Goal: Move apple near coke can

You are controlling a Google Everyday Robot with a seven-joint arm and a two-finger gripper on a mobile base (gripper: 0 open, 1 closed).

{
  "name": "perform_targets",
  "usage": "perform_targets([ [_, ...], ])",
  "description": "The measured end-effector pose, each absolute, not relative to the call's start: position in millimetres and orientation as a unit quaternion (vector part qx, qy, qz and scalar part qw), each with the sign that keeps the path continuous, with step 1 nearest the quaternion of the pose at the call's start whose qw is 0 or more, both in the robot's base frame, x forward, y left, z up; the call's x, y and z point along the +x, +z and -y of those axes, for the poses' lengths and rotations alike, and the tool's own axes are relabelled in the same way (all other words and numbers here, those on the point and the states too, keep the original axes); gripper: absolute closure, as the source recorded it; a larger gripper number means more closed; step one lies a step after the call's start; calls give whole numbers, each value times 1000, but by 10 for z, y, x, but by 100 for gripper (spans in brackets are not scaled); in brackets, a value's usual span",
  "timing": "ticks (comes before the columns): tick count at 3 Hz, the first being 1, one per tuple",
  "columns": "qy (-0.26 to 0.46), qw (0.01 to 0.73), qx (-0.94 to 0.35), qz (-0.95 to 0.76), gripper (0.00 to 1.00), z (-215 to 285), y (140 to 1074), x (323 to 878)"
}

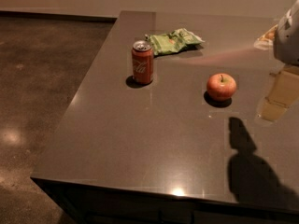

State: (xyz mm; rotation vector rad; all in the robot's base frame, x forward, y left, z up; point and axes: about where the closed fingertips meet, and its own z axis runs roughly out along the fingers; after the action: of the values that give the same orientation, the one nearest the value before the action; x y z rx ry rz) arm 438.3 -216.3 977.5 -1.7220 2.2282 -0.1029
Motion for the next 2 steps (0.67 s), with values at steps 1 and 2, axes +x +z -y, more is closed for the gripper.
perform_targets([
  [1,-36,163,-601,-781,0,2161,9786,4396],
  [2,-34,177,-589,-788,0,2157,9737,4585],
])
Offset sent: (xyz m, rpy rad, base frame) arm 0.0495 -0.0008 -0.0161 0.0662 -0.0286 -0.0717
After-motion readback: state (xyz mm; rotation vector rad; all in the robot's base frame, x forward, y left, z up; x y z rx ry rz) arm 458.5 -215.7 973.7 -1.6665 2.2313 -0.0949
